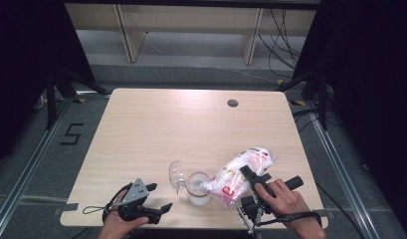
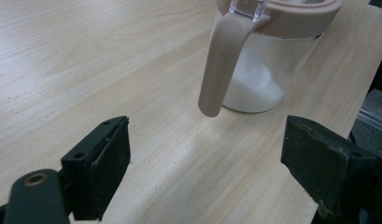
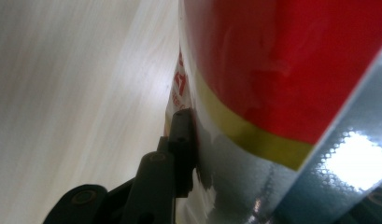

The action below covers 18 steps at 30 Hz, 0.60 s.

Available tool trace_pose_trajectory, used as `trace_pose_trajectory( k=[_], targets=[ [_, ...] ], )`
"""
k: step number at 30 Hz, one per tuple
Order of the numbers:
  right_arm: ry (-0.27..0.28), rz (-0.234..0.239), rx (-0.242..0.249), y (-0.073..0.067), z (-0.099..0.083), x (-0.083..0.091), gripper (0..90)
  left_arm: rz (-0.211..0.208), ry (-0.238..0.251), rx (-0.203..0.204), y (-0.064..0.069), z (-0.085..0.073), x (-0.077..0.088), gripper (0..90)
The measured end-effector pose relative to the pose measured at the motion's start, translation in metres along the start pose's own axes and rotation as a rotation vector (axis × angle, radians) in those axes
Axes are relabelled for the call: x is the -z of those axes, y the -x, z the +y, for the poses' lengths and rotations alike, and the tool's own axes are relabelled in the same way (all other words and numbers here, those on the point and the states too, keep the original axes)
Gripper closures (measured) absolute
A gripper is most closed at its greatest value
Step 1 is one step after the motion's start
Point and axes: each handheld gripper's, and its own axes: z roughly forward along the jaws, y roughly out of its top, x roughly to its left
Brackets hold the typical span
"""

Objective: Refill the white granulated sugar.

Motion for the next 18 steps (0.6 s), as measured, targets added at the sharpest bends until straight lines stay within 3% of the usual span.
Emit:
trace_pose_trajectory(
  k=[1, 2, 3, 5, 6, 7, 8, 9, 10, 11, 14, 15, 16, 17, 18],
  targets=[
    [0.016, -0.004, 0.035, 0.003, 0.001, -0.002, 73.1, 0.0, 0.0, 0.002, 0.0, 0.0, 0.0, 15.4],
    [0.023, -0.002, 0.025, 0.004, 0.001, -0.002, 73.2, 0.0, 0.001, 0.002, 0.0, 0.0, 0.0, 15.4],
    [0.041, 0.001, -0.014, 0.003, 0.001, -0.004, 73.3, -0.001, 0.001, 0.001, 0.0, 0.0, 0.0, 15.4],
    [0.085, -0.003, -0.022, 0.005, -0.001, -0.006, 73.5, 0.003, -0.001, 0.006, 0.0, 0.0, 0.001, 15.4],
    [0.063, 0.017, -0.083, 0.001, -0.002, -0.006, 73.5, 0.0, 0.001, 0.007, 0.0, 0.0, 0.0, 15.4],
    [0.082, 0.009, -0.051, 0.004, -0.002, -0.007, 73.6, 0.004, -0.002, 0.006, 0.0, 0.0, 0.001, 15.4],
    [0.073, 0.024, -0.092, 0.001, -0.003, -0.008, 73.7, 0.001, 0.0, 0.006, 0.0, 0.0, 0.0, 15.4],
    [0.082, 0.022, -0.09, 0.002, -0.004, -0.009, 73.8, 0.004, -0.002, -0.002, 0.0, 0.0, 0.001, 15.4],
    [0.072, 0.041, -0.166, -0.002, -0.006, -0.009, 73.9, 0.004, -0.003, -0.003, 0.0, 0.001, 0.001, 15.4],
    [0.093, 0.036, -0.128, 0.0, -0.008, -0.01, 73.9, -0.002, 0.004, -0.002, 0.0, 0.0, 0.001, 15.4],
    [0.09, 0.049, -0.16, 0.0, -0.011, -0.011, 74.3, -0.001, 0.002, 0.003, 0.0, 0.0, 0.001, 15.4],
    [0.126, 0.037, -0.091, 0.005, -0.013, -0.013, 74.3, 0.001, -0.002, -0.002, -0.001, 0.0, 0.001, 15.4],
    [0.1, 0.054, -0.18, 0.001, -0.014, -0.012, 74.5, 0.003, 0.002, -0.001, 0.0, 0.0, 0.001, 15.4],
    [0.111, 0.048, -0.219, -0.001, -0.016, -0.012, 74.6, -0.003, 0.002, 0.0, 0.0, 0.0, 0.001, 15.4],
    [0.118, 0.051, -0.211, 0.002, -0.017, -0.012, 74.8, 0.007, -0.009, -0.009, -0.001, 0.001, 0.002, 15.4]
  ],
)
